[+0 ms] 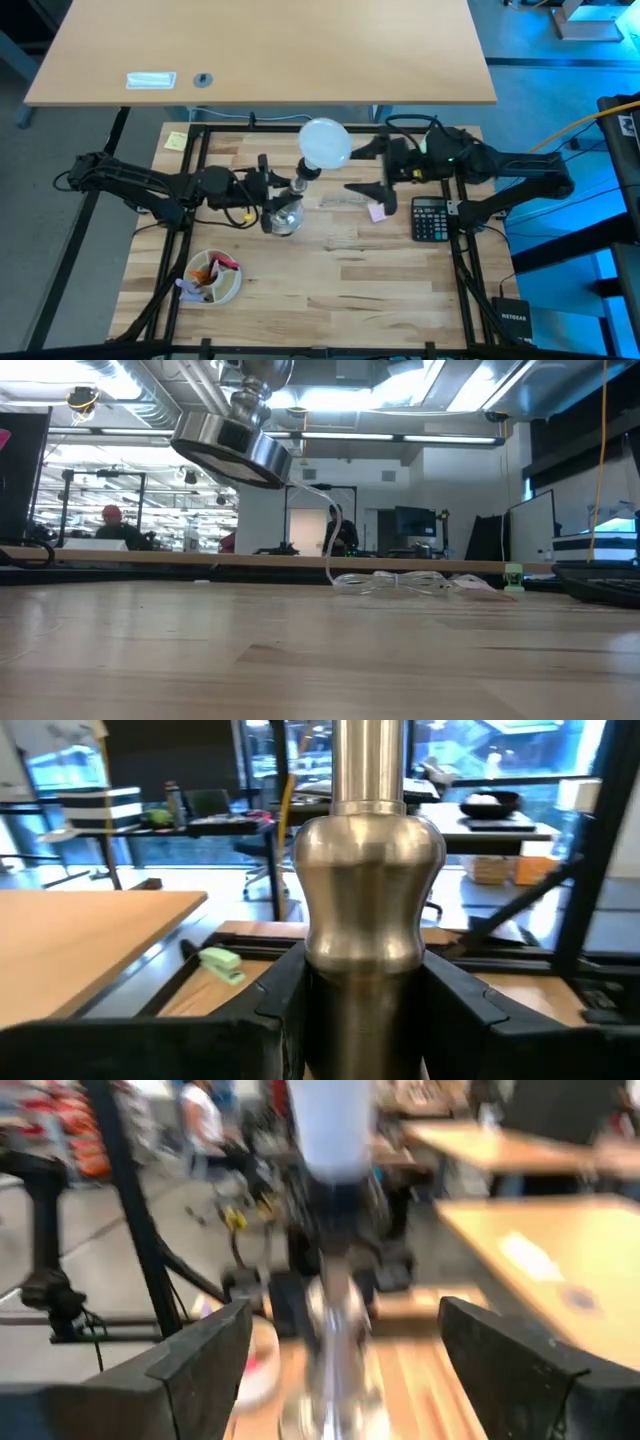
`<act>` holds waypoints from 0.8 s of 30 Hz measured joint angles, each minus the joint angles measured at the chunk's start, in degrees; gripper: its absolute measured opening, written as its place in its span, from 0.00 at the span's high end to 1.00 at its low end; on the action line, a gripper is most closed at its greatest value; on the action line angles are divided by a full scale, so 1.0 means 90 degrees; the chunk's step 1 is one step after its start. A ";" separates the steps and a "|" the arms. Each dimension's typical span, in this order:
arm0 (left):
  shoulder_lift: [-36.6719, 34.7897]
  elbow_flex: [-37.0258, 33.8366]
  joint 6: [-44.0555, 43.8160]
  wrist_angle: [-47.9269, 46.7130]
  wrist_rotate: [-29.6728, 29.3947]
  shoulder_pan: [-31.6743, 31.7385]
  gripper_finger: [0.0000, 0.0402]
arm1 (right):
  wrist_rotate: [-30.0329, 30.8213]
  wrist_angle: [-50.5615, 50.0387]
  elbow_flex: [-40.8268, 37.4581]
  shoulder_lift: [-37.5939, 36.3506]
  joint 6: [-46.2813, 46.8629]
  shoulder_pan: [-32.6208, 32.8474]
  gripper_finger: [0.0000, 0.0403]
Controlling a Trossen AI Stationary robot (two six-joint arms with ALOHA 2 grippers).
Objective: Screw lightbulb
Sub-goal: Remove the lightbulb from the silver lamp
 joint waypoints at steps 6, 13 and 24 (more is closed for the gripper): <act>0.0020 0.0000 -0.0040 0.0013 -0.0955 0.0000 0.69 | 0.0693 -0.1749 -0.0005 -0.0210 0.0806 0.0000 0.19; 0.0184 -0.0002 0.0379 0.0040 -0.3252 -0.0332 0.69 | 0.1657 -0.1096 -0.0461 0.0146 0.1113 -0.0005 0.19; 0.0578 -0.0002 0.0841 0.0525 -0.4968 -0.0459 0.69 | 0.2186 0.3205 -0.0594 0.1002 0.0359 -0.0023 0.19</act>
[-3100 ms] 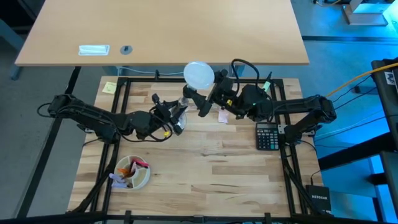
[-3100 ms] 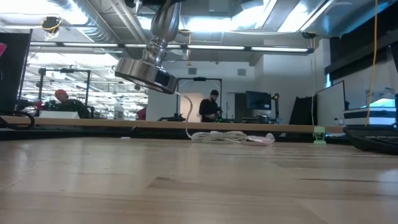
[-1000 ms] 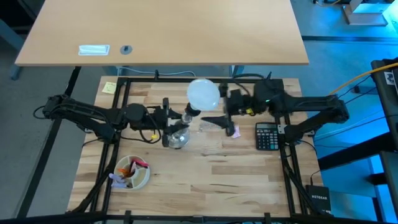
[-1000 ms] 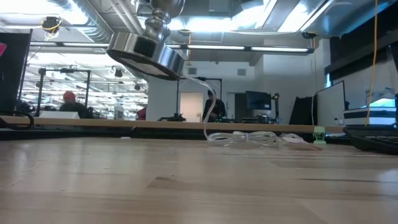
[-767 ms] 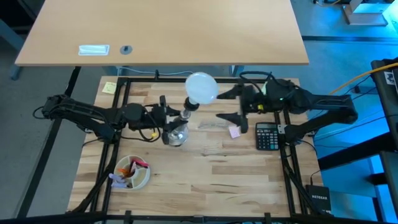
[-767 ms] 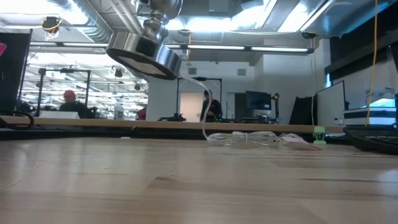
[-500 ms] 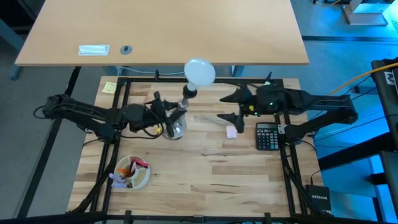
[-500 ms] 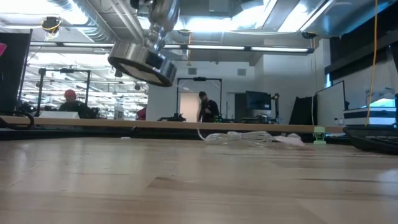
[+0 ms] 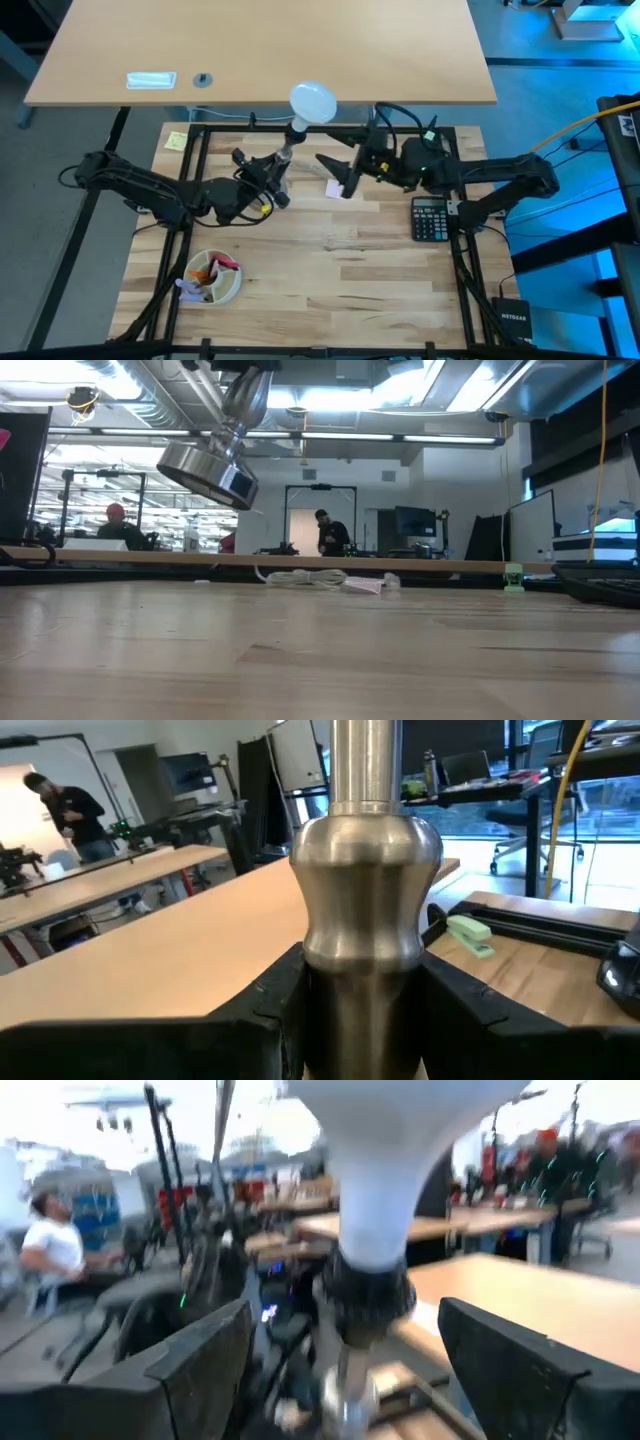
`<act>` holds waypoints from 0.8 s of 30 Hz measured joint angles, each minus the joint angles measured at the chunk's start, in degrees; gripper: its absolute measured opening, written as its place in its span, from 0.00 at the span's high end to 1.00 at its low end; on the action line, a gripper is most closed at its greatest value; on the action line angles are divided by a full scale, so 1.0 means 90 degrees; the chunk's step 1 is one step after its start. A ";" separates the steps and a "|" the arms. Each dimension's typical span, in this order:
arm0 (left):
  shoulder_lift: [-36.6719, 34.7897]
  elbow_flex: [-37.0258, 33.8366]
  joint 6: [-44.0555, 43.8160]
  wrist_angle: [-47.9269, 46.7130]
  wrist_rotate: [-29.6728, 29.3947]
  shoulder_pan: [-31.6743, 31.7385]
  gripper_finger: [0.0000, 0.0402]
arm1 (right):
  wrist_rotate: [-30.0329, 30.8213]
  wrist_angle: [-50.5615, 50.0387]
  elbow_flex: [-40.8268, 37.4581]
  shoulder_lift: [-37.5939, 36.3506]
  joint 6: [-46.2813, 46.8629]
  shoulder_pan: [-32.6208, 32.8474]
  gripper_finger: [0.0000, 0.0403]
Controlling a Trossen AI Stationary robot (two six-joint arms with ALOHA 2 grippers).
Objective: Screw lightbulb
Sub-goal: Remove the lightbulb from the silver lamp
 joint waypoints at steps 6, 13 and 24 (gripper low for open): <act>0.0323 0.0000 0.0331 0.0479 -0.0104 -0.0032 0.69 | 0.0077 0.1162 0.0189 0.0658 -0.0196 -0.0155 0.19; 0.0472 0.0000 0.0621 0.0755 -0.0116 -0.0029 0.69 | 0.0073 0.1245 0.0575 0.0966 -0.0623 -0.0159 0.19; 0.0472 0.0000 0.0564 0.0702 -0.0112 -0.0027 0.69 | 0.0227 0.1639 0.0606 0.0970 -0.0953 -0.0243 0.19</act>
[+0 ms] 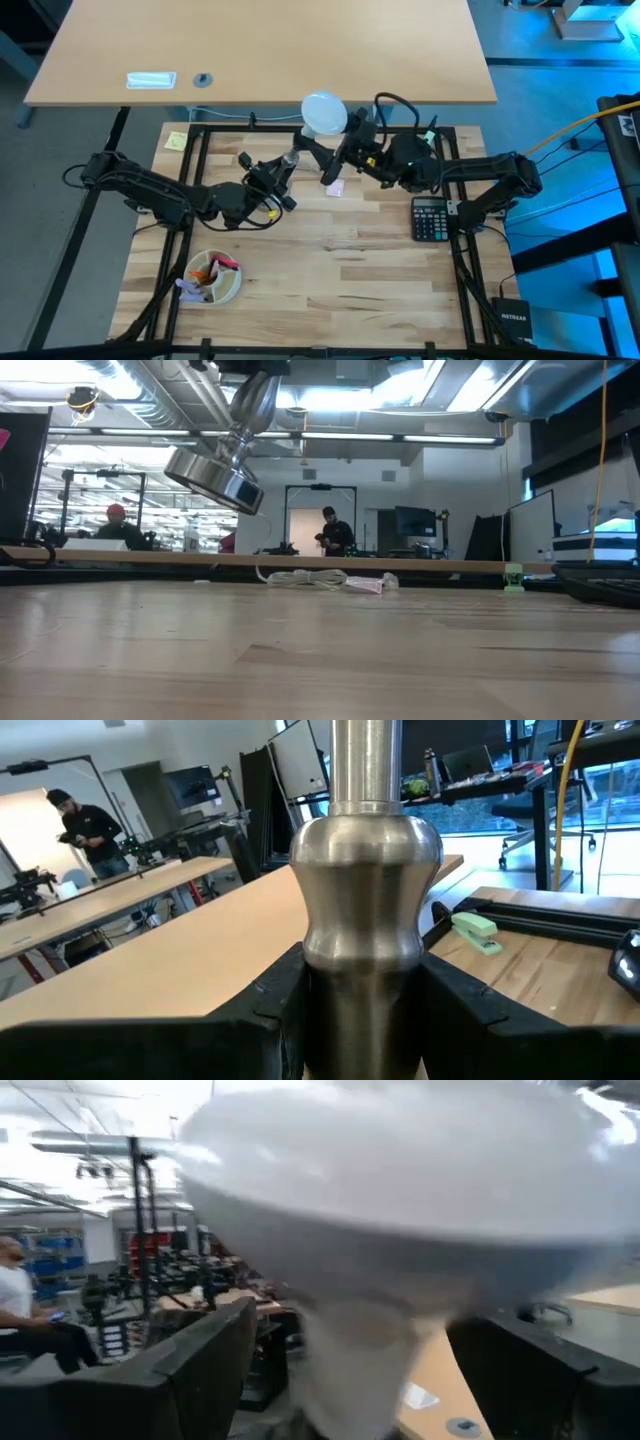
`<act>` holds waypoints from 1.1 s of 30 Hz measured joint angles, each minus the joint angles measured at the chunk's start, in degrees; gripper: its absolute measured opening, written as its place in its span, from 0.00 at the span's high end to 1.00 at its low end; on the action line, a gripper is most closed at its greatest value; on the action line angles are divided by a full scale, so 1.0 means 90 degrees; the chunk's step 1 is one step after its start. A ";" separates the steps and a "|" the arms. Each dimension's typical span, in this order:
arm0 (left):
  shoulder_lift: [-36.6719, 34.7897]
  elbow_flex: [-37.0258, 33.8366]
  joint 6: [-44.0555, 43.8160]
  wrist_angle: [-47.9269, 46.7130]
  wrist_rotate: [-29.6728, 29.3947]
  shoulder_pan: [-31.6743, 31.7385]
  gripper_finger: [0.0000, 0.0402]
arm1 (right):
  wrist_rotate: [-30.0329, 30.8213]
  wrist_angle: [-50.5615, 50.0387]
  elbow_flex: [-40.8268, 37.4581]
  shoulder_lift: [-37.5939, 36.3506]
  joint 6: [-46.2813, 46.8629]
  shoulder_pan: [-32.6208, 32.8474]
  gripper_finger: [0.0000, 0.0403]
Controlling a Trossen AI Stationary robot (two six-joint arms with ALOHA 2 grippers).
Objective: Screw lightbulb
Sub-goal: Remove the lightbulb from the silver lamp
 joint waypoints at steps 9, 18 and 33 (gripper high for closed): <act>0.0000 0.0000 0.0149 -0.0001 0.0002 -0.0019 0.69 | -0.0104 -0.0032 0.0000 0.0000 -0.0010 -0.0076 0.32; -0.0012 -0.0002 0.0612 0.0286 0.0128 -0.0234 0.69 | -0.0546 -0.0149 0.0000 -0.0056 -0.0316 -0.0062 0.60; -0.0549 0.0265 -0.0814 -0.0745 0.6637 0.0044 0.69 | -0.6632 -0.1035 0.0215 -0.0585 0.0319 -0.0058 0.60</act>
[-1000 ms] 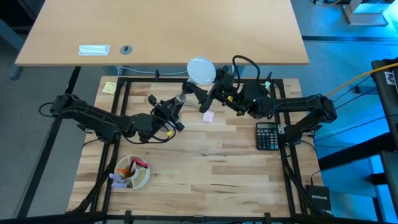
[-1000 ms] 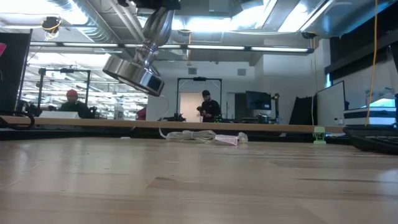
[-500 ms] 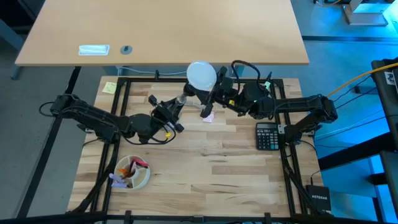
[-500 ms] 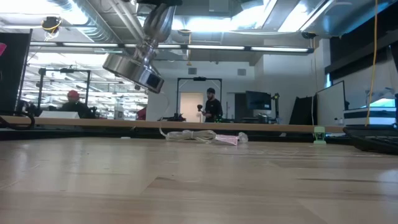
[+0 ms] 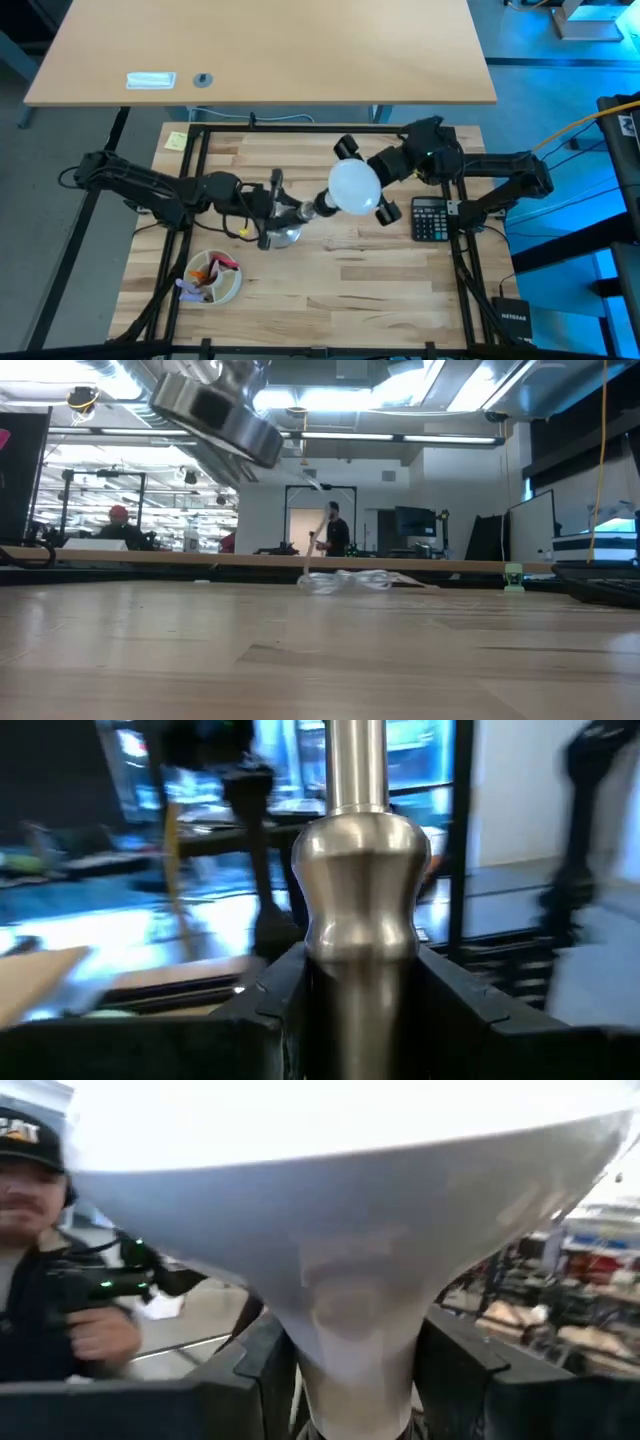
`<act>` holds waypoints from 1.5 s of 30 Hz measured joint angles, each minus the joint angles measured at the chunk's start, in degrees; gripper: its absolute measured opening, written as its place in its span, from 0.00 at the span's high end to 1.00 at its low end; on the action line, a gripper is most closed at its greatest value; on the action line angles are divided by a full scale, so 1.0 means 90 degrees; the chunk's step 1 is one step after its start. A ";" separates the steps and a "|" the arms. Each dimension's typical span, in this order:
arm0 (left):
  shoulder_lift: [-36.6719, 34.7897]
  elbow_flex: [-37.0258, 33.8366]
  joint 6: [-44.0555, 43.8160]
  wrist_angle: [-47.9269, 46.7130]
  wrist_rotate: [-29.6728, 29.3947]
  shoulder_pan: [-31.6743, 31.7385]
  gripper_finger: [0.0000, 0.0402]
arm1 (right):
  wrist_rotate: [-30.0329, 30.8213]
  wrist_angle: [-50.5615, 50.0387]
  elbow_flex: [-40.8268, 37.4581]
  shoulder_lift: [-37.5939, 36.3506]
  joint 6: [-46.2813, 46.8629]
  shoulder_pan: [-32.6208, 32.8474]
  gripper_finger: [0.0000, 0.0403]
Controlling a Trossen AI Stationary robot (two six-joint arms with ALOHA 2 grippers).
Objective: Screw lightbulb
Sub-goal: Remove the lightbulb from the silver lamp
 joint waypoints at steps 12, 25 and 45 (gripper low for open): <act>0.0013 0.0020 -0.0211 -0.0489 0.0227 0.0290 0.69 | 0.0831 -0.0470 0.0028 0.0029 0.0086 0.0084 0.57; -0.0141 0.0028 -0.0074 -0.0471 -0.1911 0.0099 0.69 | 0.1997 -0.1169 0.0025 -0.0172 0.0392 0.0066 0.03; -0.0179 0.0028 0.0217 -0.0592 -0.5380 -0.0153 0.69 | 0.4336 -0.5681 -0.0192 -0.1483 0.1389 0.0069 0.07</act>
